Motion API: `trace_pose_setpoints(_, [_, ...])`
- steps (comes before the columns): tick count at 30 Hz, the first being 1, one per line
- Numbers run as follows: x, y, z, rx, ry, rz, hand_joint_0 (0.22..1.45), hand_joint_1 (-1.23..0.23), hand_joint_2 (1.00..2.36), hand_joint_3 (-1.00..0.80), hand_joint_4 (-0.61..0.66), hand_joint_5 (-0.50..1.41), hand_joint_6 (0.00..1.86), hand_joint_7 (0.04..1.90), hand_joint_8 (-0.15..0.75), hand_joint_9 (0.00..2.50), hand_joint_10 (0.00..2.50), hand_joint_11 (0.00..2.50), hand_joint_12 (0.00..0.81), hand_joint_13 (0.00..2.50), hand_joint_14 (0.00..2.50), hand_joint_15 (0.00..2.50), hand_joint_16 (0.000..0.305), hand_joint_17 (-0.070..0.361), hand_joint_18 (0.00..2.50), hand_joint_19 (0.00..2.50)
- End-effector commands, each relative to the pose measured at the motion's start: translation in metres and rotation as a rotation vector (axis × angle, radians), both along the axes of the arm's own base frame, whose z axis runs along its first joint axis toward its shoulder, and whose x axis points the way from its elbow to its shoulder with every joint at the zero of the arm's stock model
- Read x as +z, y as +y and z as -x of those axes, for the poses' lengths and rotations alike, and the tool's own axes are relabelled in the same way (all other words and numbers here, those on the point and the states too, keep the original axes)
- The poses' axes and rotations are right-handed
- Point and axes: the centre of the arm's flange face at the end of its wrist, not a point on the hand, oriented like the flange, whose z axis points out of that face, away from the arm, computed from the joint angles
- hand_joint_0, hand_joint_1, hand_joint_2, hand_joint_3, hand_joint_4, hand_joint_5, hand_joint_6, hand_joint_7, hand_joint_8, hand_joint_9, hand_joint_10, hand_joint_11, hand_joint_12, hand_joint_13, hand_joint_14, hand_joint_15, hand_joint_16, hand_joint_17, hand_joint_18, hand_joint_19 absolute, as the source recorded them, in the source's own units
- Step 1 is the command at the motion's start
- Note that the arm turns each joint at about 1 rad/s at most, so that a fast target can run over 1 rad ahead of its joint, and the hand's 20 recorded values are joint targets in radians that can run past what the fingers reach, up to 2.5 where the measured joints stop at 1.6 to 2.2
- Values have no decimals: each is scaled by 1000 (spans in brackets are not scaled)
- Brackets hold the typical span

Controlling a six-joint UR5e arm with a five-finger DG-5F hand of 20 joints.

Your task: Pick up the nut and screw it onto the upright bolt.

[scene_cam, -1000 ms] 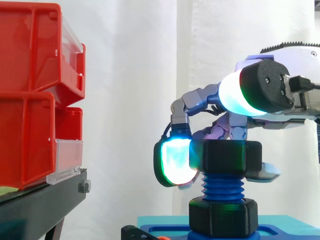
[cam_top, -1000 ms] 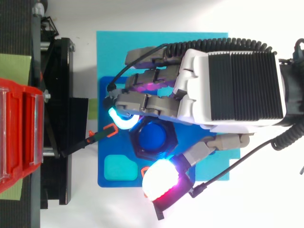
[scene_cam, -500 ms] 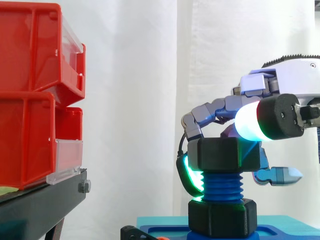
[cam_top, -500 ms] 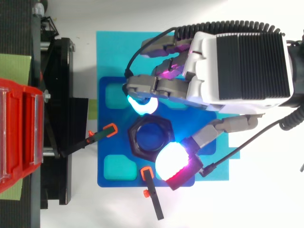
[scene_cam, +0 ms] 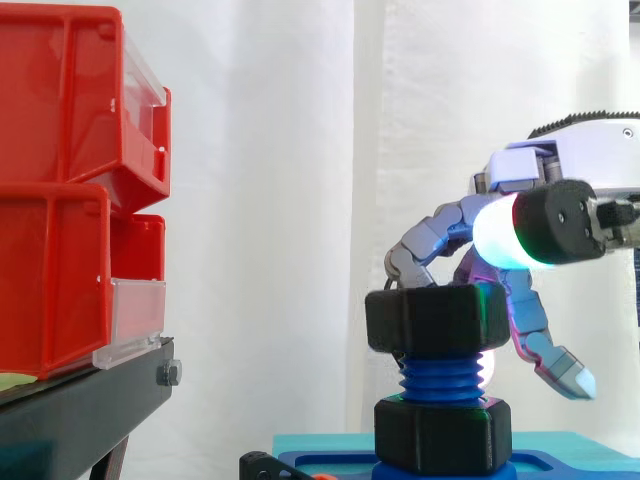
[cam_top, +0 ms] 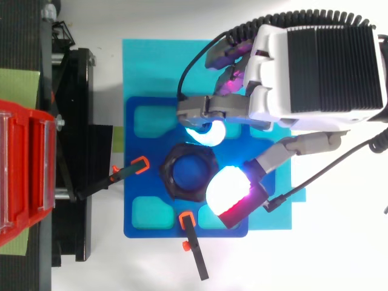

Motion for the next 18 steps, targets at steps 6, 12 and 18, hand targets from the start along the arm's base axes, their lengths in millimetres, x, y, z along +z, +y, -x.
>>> trace_pose_setpoints(6, [25,0,1,0,-40,9,437,-22,1000,-500,172,-7,505,1175,270,1535,18,588,341,1052,6,158,43,97,834,168])
trace_pose_setpoints(12, [47,5,-8,6,-86,5,432,-25,1000,-500,227,-74,504,931,281,1343,16,505,363,943,7,147,49,111,808,183])
trace_pose_setpoints(18, [49,9,-10,14,-103,4,425,-44,1000,-500,190,-123,502,752,291,1085,10,313,372,800,4,104,53,119,732,199])
